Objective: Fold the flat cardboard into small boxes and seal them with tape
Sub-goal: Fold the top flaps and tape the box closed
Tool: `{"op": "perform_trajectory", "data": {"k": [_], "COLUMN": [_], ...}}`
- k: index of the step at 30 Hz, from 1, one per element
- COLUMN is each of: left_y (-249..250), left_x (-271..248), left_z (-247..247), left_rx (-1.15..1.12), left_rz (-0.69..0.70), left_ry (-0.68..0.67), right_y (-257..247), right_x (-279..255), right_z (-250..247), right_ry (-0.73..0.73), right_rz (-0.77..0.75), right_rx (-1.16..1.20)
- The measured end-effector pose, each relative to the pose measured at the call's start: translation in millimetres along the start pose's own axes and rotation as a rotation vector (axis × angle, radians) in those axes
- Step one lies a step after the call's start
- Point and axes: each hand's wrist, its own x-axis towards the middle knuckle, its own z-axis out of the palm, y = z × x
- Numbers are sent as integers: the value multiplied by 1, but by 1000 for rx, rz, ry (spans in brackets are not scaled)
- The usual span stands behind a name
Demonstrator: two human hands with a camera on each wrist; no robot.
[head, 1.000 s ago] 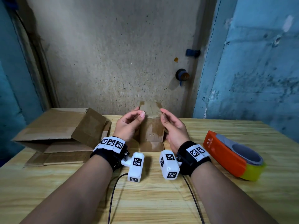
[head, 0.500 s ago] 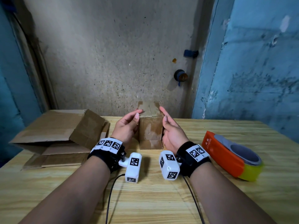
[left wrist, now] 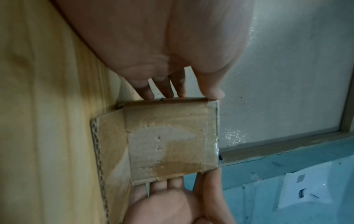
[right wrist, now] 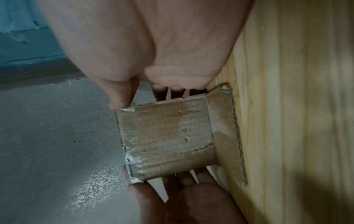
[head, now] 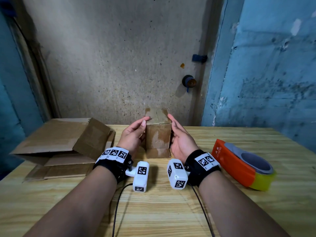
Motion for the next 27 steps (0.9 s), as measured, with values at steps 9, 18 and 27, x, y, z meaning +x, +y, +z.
{"op": "perform_trajectory", "data": {"k": [9,18,27], "left_y": [-3,-4,0], "left_x": [1,0,-1], "left_z": [-2,-2,2], "left_rx": [-22,-31,-12], "left_rz": [0,-12,-7], "left_ry": [5,29,55], "right_y": [0,-1,2], "right_x": [-2,-1,0], "right_z": [-4,-2,-2], "right_ry": [-10,45,47], "right_rz": [10,21,-12], "right_rx": [-11,19,-20]}}
